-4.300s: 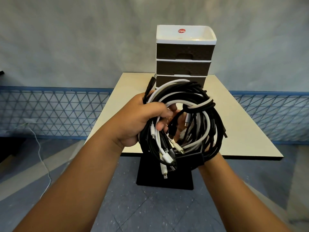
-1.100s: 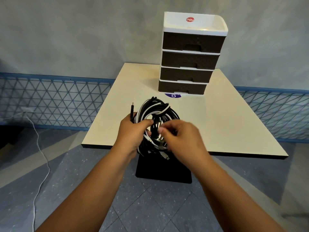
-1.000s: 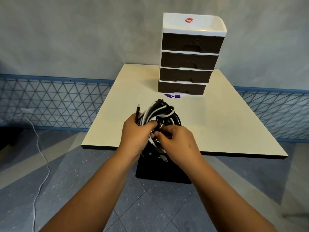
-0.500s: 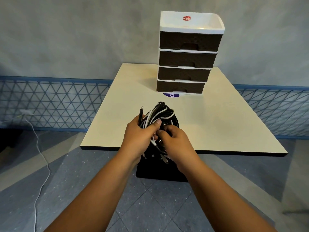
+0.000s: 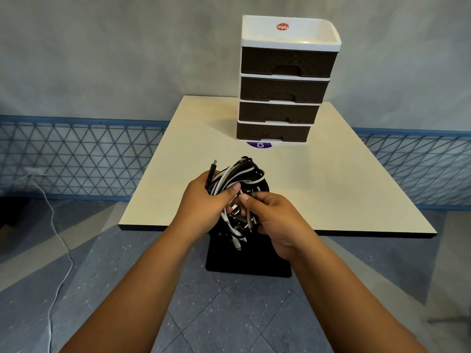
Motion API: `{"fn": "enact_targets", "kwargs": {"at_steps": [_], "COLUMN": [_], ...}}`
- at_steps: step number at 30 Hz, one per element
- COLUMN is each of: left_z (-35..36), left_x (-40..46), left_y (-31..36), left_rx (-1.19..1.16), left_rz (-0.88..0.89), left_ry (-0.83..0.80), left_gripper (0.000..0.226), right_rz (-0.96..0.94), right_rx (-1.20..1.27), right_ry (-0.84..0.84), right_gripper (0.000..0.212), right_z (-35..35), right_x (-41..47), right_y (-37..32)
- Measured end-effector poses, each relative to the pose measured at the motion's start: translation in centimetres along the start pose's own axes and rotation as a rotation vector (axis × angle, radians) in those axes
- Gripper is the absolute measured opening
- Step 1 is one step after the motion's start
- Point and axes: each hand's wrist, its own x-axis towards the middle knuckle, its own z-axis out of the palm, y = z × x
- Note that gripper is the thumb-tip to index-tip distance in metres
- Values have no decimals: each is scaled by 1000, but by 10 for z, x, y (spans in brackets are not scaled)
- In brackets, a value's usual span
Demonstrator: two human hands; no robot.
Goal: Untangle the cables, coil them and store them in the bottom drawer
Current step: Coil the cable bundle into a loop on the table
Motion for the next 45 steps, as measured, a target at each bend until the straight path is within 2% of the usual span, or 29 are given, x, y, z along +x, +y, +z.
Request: {"fn": "enact_targets", "kwargs": {"at_steps": [4, 11, 15, 18, 21, 23, 26, 27, 30, 31, 36, 38, 42, 45], "left_z": [-1, 3, -1, -9, -22, -30, -40, -43, -49, -51, -50, -47, -33, -18], "left_x": [3, 8, 7, 10, 13, 15, 19, 20, 26, 28, 34, 36, 47, 62], "left_y": [1, 6, 15, 24, 33, 37, 37, 37, 36, 35, 32, 31, 28, 18], "left_rx": [-1, -180, -293, -356, -362, -347, -352, -347, -299, -283, -255, -250, -230, -261], "left_rz": [19, -12, -38, -18, 23, 33, 26, 29, 49, 52, 46, 32, -5, -76], "left_ry": [46, 147, 147, 92, -11, -51, -49, -51, -70, -76, -148, -192, -271, -325], "left_gripper": [10, 15, 17, 16, 10, 10, 15, 16, 10, 9, 9, 8, 12, 18], "right_rz": [23, -226, -341, -419, -562, -568, -454, -408, -268, -258, -403, -406, -322, -275], "right_rx": [-106, -1059, -1261, -1210, -1046, -870, -453, -394, -493, -526, -472, -503, -452, -303], "right_ry": [-9, 153, 236, 355, 457, 443, 373, 319, 121, 101, 314, 317, 152, 40], "right_gripper": [30, 29, 24, 21, 17, 19, 23, 25, 45, 51, 46, 50, 71, 61], "right_z": [-1, 16, 22, 17, 11, 6, -6, -10, -21, -23, -19, -16, -21, -34], "right_x": [0, -23, -36, -38, -40, -39, -34, -32, -29, -28, -17, -8, 16, 35], "right_y": [-6, -15, -18, -23, -20, -17, -16, -16, -17, -18, -36, -40, -36, -24]}}
